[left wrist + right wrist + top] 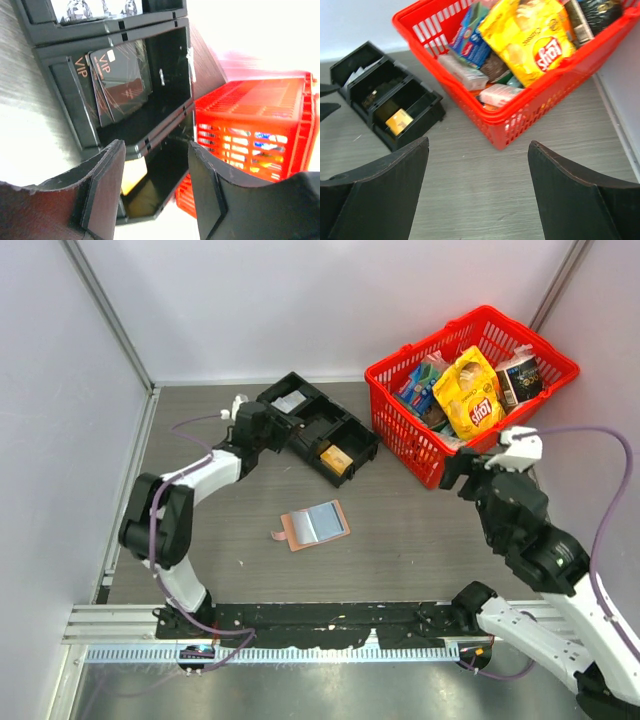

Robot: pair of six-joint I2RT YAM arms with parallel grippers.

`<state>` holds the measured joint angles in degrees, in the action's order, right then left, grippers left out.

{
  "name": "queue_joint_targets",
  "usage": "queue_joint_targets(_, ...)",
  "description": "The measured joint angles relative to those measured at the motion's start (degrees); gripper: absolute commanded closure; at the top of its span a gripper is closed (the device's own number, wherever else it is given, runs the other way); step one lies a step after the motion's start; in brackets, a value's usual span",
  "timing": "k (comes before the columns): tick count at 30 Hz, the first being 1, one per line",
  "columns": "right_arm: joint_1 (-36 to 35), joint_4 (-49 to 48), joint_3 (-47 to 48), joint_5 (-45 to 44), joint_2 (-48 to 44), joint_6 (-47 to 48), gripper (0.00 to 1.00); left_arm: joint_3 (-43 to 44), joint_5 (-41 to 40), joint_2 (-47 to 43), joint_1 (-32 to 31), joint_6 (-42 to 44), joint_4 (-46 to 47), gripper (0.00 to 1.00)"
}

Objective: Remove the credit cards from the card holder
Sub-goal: Place the credit card in the storage box.

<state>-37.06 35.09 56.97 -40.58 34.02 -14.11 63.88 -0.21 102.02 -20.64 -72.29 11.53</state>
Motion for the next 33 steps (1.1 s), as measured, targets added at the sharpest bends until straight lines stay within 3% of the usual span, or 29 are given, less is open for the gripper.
queue_joint_targets(7, 0.0, 7.0, 8.0, 10.1, 15.2, -3.7, 0.16, -5.7, 1.4, -14.3, -1.1, 8.6, -11.3, 0.40)
queue_joint_targets(11, -0.1, 8.5, 8.6, 16.1, 23.1, -6.2, 0.19, -7.4, 1.3, -21.2, -4.9, 14.5, -19.6, 0.42)
queue_joint_targets(17, -5.1, 8.5, 8.6, 21.5, 31.9, -10.5, 0.26, -10.7, -0.8, -28.5, -15.6, 19.9, -28.1, 0.57)
queue_joint_targets(24, -13.6, 2.9, 7.5, 24.0, 43.2, -14.9, 0.32, -16.1, -1.1, -29.2, -20.8, 20.7, -30.7, 0.69)
queue_joint_targets(33, -14.3, -6.0, 3.1, 25.5, 53.9, -17.7, 0.41, -22.4, -1.7, -25.8, -20.9, 20.2, -28.5, 0.74)
